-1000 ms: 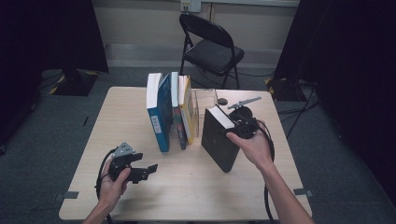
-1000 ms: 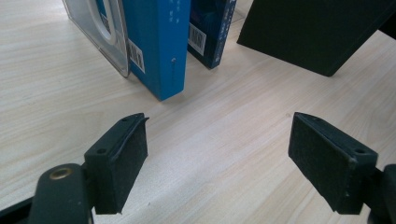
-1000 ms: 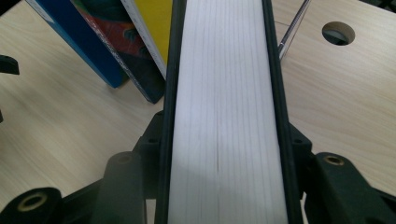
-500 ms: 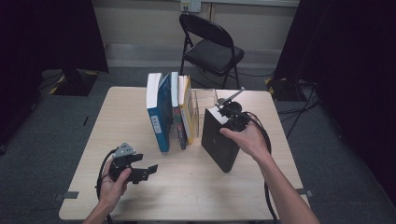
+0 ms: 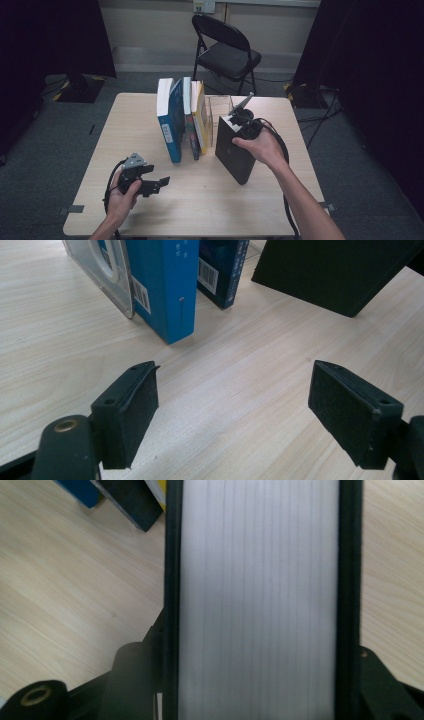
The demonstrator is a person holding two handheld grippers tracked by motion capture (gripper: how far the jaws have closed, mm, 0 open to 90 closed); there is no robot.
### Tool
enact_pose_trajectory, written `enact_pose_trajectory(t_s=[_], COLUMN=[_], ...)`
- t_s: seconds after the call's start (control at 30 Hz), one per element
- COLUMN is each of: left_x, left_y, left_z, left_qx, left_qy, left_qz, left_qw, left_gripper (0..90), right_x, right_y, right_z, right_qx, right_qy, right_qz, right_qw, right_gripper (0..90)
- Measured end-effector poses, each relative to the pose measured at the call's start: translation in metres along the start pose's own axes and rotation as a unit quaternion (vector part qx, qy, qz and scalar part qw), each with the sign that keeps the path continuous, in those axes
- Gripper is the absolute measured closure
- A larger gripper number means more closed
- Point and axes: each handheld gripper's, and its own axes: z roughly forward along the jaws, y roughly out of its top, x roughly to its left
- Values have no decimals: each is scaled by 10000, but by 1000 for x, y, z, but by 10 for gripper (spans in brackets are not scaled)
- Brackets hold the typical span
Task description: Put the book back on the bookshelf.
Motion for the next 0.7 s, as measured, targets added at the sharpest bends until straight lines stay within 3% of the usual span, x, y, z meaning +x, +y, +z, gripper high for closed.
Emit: enact_pose_trajectory(t_s=[0.4, 0.7], left_x=[1, 2], left_y=[0, -1], left_z=[1, 0], left_qx=[-10, -1], left_qy=[-97, -76], left_qz=[52, 38], left_qw=[9999, 10000], left_gripper=[197, 198], right_x=[6, 2], right_y=[1, 5], right_z=[-1, -4], right_qx=[-21, -157], right_qy=[-72, -93], right_qz=[133, 282], right_qw=[9999, 9994], right_gripper=[529, 532])
